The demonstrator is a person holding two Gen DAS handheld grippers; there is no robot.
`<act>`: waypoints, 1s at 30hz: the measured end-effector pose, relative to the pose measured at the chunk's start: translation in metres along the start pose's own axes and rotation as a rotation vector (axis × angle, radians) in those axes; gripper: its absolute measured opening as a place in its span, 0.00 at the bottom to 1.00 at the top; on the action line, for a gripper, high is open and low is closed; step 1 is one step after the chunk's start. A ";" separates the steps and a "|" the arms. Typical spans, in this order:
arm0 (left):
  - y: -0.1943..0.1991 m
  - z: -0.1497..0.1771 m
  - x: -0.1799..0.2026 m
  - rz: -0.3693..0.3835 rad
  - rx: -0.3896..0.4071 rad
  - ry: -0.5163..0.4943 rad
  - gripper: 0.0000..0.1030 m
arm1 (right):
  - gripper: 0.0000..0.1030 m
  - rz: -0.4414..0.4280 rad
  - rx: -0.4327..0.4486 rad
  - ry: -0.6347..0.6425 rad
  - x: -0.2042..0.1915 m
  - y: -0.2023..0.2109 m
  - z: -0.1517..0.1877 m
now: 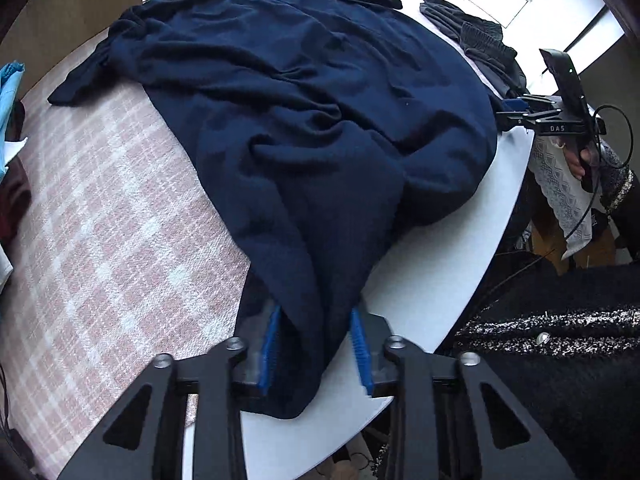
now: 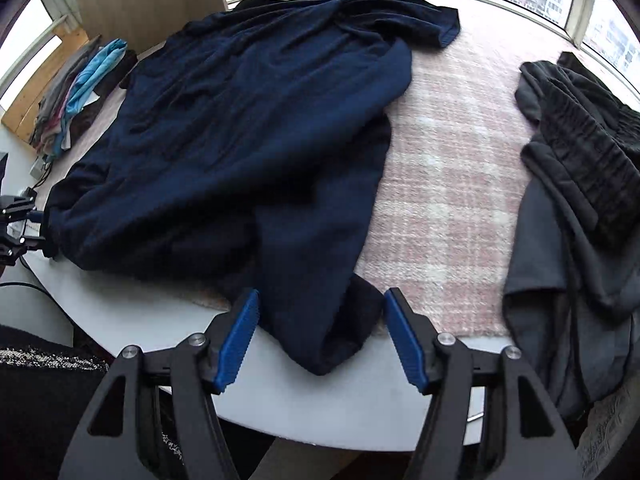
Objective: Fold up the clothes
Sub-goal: 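Grasp the navy garment hem with the left gripper while the right gripper grasps the sleeve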
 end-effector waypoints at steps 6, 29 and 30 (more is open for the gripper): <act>0.044 0.000 -0.012 0.002 0.095 0.051 0.04 | 0.08 -0.047 0.042 -0.004 -0.004 0.024 -0.006; 0.054 -0.048 -0.136 -0.191 0.122 0.160 0.46 | 0.39 0.024 0.094 -0.150 0.069 0.014 -0.146; 0.048 -0.050 -0.135 -0.180 0.118 0.172 0.46 | 0.39 0.026 0.091 -0.154 0.069 0.013 -0.142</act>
Point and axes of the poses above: each gripper's, at about its wrist camera, not at the fingertips, and y roughly against the way its jaws point, x to its right, z to its underside, the point moved 4 cm from there along -y, roughly the way its jaws point, and after that the axes turned 2 degrees about -y, right-handed, at the moved point
